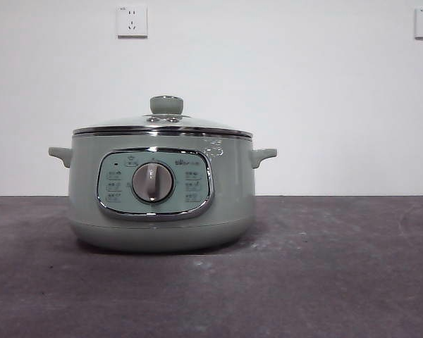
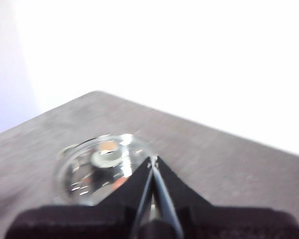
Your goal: Pick up the egg,open the lid,put the egg in the pot,close the lid
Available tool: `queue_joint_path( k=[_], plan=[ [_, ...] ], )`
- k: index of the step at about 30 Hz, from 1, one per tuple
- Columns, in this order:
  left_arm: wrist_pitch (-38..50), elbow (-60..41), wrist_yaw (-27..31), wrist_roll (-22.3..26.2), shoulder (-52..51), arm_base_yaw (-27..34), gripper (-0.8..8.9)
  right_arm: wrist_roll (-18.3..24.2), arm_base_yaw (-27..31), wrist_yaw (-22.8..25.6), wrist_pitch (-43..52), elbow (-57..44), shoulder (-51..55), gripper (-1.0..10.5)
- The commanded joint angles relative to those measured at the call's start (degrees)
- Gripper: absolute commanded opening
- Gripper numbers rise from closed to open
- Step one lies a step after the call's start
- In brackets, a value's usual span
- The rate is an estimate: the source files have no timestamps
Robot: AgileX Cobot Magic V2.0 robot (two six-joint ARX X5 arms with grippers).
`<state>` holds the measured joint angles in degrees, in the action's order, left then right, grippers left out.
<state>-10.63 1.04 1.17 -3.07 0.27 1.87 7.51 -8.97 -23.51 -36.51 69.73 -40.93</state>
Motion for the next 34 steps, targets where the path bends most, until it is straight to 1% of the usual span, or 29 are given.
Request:
queue_joint_path(
  k=[1, 4, 7, 10, 13, 15, 19, 22, 28, 34],
  plan=[
    [0.48, -0.81, 0.13, -0.35, -0.15, 0.17, -0.03, -0.55, 2.03, 0.02, 10.88, -14.62, 6.19, 0.0],
    [0.48, -0.81, 0.13, -0.35, -0.15, 0.17, -0.03, -0.59, 3.02, 0.57, 20.24, -27.47, 13.14, 0.0],
    [0.48, -0.81, 0.13, -0.35, -0.15, 0.17, -0.03, -2.71, 3.04, 4.00, 26.73, -38.34, 19.12, 0.0],
    [0.48, -0.81, 0.13, -0.35, -0.15, 0.17, -0.03, -5.51, 3.04, 7.37, 30.71, -46.93, 24.30, 0.0],
    [0.48, -0.81, 0.13, -0.35, -0.15, 0.17, -0.03, -6.91, 3.04, 9.70, 32.63, -53.40, 28.70, 0.0],
    [0.48, -0.81, 0.13, -0.35, -0.15, 0.17, -0.03, -7.04, 3.04, 10.62, 32.70, -56.43, 30.91, 0.0],
    [0.48, -0.81, 0.13, -0.35, -0.15, 0.17, -0.03, -7.08, 3.04, 10.62, 32.74, -62.45, 35.06, 0.0],
    [0.48, -0.81, 0.13, -0.35, -0.15, 0.17, -0.03, -8.13, 3.04, 10.62, 32.74, -65.59, 37.13, 0.0],
    [0.48, -0.81, 0.13, -0.35, -0.15, 0.17, -0.03, -9.62, 3.04, 10.62, 31.69, -69.02, 39.69, 0.0],
    [0.46, -0.81, 0.13, -0.35, -0.15, 0.17, -0.03, -9.57, 3.04, 10.64, 26.86, -69.40, 40.87, 0.0]
  ],
)
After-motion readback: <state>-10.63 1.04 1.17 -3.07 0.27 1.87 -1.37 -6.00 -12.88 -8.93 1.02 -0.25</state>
